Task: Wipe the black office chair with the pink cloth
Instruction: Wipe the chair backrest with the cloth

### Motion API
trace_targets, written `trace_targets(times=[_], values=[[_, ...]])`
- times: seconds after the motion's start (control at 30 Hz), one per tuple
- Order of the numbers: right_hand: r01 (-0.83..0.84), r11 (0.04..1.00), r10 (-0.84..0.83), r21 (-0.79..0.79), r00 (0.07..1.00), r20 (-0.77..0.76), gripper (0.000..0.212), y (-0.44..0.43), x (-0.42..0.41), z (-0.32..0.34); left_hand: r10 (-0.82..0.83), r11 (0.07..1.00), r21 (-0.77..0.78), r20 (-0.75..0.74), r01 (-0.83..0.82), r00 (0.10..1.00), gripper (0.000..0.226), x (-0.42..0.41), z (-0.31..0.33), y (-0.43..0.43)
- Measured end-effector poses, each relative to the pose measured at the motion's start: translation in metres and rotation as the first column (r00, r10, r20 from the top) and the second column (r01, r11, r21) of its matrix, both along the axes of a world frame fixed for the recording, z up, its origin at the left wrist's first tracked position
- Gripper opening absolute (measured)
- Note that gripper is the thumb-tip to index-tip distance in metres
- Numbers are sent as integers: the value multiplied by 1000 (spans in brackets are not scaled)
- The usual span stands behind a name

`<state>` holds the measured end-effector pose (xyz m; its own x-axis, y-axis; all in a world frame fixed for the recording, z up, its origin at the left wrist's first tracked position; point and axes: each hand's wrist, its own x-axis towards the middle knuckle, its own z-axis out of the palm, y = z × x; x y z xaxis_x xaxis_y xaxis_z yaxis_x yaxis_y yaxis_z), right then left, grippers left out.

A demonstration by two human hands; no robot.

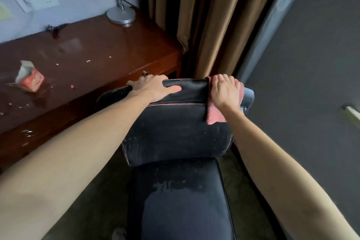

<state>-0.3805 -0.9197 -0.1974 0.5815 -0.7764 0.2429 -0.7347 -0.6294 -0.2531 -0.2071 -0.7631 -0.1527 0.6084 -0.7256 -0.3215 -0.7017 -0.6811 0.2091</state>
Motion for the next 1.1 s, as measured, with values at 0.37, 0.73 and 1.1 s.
trace_targets(times=[0.37,0.73,1.1], values=[[94,994,-96,55,995,33,46,15,34,5,-8,999,-39,17,8,1000,70,3,-9,-18],[-63,998,64,-9,995,74,42,7,-14,1,-57,998,-4,45,57,997,86,10,1,19],[-183,983,184,-23,983,27,35,76,70,7,-8,999,-40,44,10,999,76,21,-13,32]])
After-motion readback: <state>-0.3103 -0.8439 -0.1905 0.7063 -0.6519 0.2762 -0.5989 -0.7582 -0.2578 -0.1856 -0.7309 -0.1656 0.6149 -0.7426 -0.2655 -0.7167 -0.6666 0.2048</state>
